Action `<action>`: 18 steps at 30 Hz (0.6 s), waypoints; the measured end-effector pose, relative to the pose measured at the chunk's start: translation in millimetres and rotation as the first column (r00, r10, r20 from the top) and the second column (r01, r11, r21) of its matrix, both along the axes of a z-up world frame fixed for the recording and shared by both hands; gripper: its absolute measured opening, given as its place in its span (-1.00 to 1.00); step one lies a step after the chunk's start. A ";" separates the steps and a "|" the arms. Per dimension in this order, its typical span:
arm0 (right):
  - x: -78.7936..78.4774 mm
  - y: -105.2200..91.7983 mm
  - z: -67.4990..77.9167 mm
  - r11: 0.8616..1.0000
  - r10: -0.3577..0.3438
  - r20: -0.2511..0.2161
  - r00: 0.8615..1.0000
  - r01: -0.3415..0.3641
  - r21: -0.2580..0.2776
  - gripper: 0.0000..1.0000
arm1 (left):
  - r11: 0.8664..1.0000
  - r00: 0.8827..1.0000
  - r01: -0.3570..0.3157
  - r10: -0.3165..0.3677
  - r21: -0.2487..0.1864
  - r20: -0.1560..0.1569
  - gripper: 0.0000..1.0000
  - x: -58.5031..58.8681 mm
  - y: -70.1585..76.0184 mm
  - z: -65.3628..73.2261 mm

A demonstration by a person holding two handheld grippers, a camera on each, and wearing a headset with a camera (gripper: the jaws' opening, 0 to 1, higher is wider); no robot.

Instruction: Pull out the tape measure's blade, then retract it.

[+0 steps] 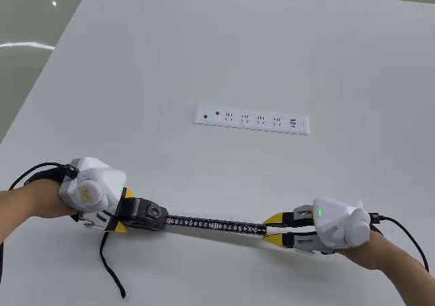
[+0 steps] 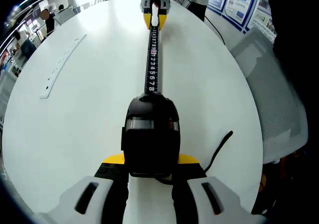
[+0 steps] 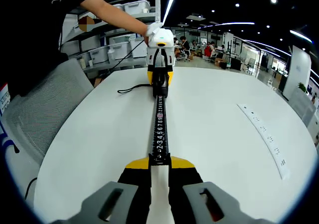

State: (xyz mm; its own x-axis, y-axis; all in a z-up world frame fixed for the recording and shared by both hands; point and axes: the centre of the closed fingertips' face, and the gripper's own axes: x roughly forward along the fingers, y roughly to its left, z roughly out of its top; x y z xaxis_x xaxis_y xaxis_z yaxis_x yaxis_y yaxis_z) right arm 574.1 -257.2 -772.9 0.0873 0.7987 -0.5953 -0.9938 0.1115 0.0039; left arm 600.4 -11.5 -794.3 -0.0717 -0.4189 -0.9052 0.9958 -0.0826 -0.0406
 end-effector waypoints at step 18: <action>-1.5 -6.9 0.7 1.000 -0.007 -0.009 1.000 0.007 -0.001 -0.80 | 1.000 1.000 -0.004 0.004 -0.001 -0.002 -0.42 -0.7 -0.2 0.5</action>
State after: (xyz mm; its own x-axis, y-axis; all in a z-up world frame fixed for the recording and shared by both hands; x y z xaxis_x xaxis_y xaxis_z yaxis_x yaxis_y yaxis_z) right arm 572.5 -264.1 -772.3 0.0880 0.7974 -0.5969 -0.9928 0.1188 0.0123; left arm 599.8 -11.7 -793.9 -0.0722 -0.4197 -0.9048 0.9960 -0.0787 -0.0429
